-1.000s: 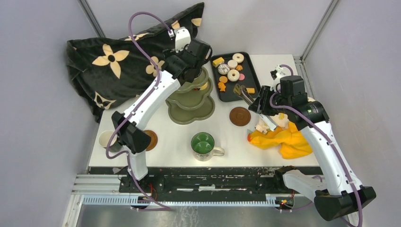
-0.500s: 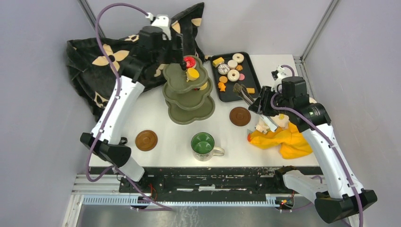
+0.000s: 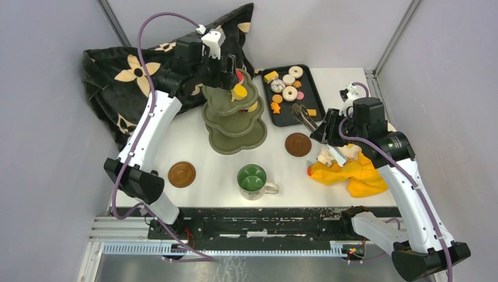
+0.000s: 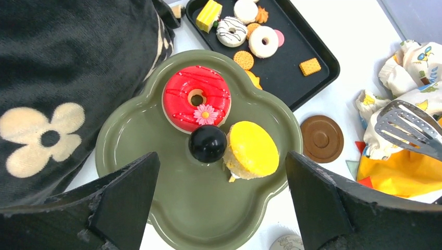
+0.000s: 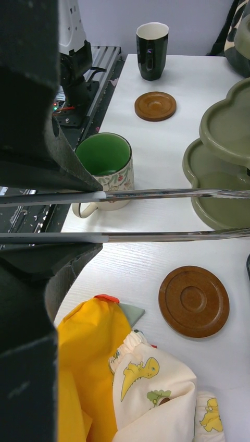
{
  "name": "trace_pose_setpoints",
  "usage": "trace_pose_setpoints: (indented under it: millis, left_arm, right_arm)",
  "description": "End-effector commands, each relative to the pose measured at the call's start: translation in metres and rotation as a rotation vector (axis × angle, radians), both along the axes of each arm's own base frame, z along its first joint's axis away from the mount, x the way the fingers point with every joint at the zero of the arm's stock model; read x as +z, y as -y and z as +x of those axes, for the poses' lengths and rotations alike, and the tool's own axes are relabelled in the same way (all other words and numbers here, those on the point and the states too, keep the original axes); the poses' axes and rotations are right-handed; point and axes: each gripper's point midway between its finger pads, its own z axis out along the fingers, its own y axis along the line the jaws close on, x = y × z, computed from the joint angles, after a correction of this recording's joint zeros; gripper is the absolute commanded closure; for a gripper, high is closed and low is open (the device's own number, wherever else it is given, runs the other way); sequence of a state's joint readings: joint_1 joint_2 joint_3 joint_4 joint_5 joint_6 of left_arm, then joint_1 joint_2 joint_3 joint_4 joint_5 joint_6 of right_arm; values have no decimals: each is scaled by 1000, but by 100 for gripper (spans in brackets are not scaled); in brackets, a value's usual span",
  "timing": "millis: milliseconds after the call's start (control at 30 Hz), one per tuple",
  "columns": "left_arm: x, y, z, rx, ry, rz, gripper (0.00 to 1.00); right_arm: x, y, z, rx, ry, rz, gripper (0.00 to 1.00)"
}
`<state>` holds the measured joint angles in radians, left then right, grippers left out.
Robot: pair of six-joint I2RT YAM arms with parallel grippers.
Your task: Serve the afternoon tea
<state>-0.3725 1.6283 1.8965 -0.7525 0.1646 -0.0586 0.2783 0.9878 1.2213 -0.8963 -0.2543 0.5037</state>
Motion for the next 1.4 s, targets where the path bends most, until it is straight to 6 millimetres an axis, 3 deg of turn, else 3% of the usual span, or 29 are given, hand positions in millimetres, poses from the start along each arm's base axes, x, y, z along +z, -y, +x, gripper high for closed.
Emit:
trace_pose_setpoints:
  millis: [0, 267, 500, 667, 967, 1167, 1367]
  left_arm:
    - [-1, 4, 11, -44, 36, 37, 5]
    - [-6, 4, 19, -21, 35, 39, 24]
    - [-11, 3, 24, 0, 25, 39, 48]
    - [-10, 3, 26, 17, 29, 22, 53]
    - [-6, 2, 24, 54, 8, -10, 96]
    - [34, -20, 24, 246, 61, -93, 97]
    - [56, -31, 17, 379, 88, -169, 97]
  right_arm:
    - [21, 0, 4, -7, 82, 24, 59]
    - [19, 1, 5, -9, 80, 22, 59]
    - [17, 1, 6, -12, 73, 15, 58]
    - [17, 2, 5, -11, 75, 13, 59]
    - [14, 1, 7, -9, 72, 13, 59]
    - [21, -1, 8, -2, 84, 22, 59]
    - [21, -2, 8, 2, 82, 28, 59]
